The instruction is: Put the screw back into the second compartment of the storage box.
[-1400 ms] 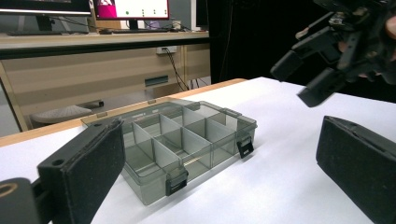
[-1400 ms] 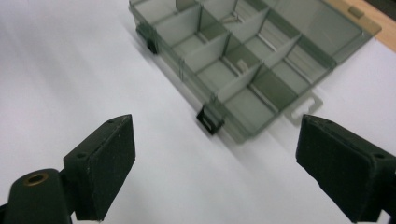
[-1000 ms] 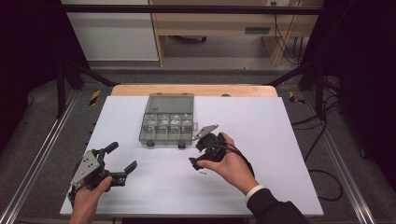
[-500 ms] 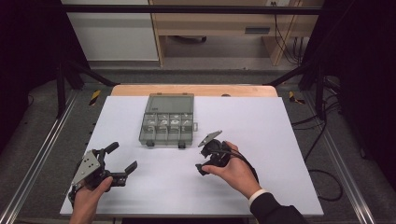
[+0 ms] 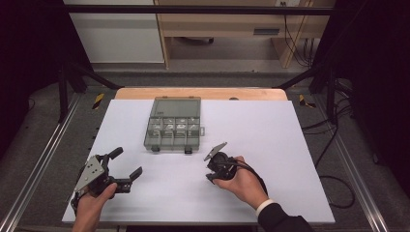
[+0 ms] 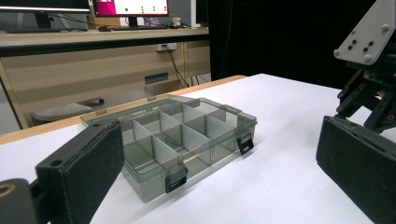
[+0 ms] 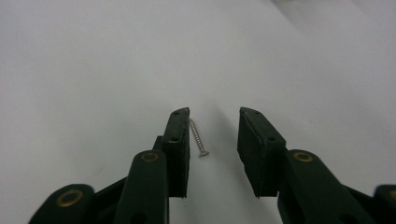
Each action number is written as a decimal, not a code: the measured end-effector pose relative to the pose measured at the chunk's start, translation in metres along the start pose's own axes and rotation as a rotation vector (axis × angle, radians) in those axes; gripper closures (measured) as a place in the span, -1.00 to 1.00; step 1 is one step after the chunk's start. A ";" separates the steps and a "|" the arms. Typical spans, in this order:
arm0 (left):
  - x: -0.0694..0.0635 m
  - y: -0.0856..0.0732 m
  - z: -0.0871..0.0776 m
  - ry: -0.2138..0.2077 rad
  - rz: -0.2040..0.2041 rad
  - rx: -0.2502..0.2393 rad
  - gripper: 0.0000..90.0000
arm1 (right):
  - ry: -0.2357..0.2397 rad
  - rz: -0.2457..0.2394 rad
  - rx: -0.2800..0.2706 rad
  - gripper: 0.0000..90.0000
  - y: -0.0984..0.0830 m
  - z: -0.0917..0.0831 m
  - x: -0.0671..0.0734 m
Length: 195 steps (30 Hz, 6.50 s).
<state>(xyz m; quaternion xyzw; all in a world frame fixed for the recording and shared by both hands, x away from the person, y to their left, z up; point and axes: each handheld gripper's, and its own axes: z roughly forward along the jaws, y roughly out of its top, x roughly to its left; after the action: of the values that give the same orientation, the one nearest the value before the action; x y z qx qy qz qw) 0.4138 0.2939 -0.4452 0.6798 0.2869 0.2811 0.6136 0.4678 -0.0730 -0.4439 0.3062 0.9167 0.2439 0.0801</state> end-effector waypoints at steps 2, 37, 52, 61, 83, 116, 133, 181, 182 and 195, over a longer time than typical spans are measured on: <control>-0.001 0.000 0.000 -0.002 0.001 0.002 -0.98 | 0.011 0.002 0.008 0.53 -0.001 0.003 0.000; -0.001 0.000 0.000 -0.013 -0.001 -0.003 -0.98 | -0.028 0.011 -0.223 0.95 0.042 -0.028 -0.012; -0.001 0.000 0.000 -0.018 -0.006 -0.008 -0.98 | -0.066 0.027 -0.300 0.95 0.082 -0.028 -0.023; -0.001 0.000 0.000 -0.019 -0.009 -0.008 -0.98 | -0.093 0.035 -0.339 0.95 0.112 -0.015 -0.026; -0.001 0.001 0.000 -0.026 -0.005 -0.010 -0.98 | -0.141 0.102 -0.434 0.95 0.139 0.018 -0.032; -0.003 0.001 0.001 -0.039 0.001 -0.010 -0.98 | -0.117 0.182 -0.447 0.92 0.163 0.082 -0.028; -0.003 0.001 0.002 -0.040 0.001 -0.011 -0.98 | -0.151 0.129 -0.457 -0.25 0.159 0.060 -0.014; -0.005 0.000 0.003 -0.033 0.013 0.006 -0.98 | -0.153 0.118 -0.573 -0.72 -0.014 -0.066 -0.020; -0.005 0.000 0.002 -0.032 0.014 0.006 -0.98 | -0.156 0.124 -0.576 -0.72 -0.018 -0.067 -0.020; -0.004 0.000 0.001 -0.026 0.013 0.007 -0.98 | -0.206 0.153 -0.610 -0.71 -0.061 -0.084 -0.030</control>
<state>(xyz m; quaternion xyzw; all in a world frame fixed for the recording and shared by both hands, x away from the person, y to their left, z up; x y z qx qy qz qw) 0.4120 0.2901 -0.4452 0.6873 0.2753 0.2754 0.6131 0.4350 -0.1659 -0.4015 0.3590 0.7630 0.4801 0.2416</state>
